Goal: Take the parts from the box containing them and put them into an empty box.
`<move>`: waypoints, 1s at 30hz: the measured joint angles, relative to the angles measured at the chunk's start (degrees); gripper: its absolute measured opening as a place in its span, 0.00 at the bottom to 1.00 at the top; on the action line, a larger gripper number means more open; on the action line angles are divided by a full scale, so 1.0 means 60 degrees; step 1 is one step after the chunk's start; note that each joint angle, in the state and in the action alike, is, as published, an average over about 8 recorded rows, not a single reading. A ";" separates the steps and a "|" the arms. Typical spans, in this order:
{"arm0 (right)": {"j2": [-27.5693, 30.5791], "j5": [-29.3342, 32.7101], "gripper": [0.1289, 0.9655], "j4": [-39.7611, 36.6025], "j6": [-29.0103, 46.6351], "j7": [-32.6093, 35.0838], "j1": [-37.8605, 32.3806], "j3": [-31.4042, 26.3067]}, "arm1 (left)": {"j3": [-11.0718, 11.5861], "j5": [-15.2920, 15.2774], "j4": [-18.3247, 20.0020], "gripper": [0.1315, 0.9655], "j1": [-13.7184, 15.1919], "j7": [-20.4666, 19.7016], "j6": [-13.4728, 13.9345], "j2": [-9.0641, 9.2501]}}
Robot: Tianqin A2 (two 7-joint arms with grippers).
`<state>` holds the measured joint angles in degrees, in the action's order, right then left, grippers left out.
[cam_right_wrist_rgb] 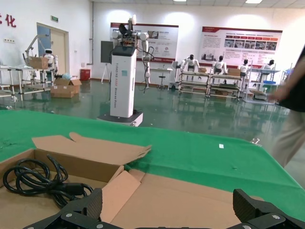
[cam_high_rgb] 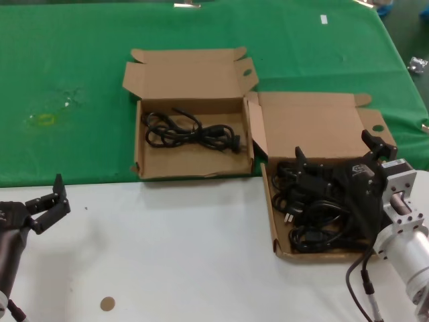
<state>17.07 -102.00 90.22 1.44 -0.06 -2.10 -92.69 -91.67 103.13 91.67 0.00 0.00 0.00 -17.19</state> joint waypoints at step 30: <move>0.0000 0.0000 1.00 0.0000 0.0000 0.0000 0.0000 0.0000 | 0.0000 0.0000 0.0000 1.00 0.0000 0.0000 0.0000 0.0000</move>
<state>17.07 -102.00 90.22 1.44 -0.06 -2.10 -92.69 -91.67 103.13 91.67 0.00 0.00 0.00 -17.19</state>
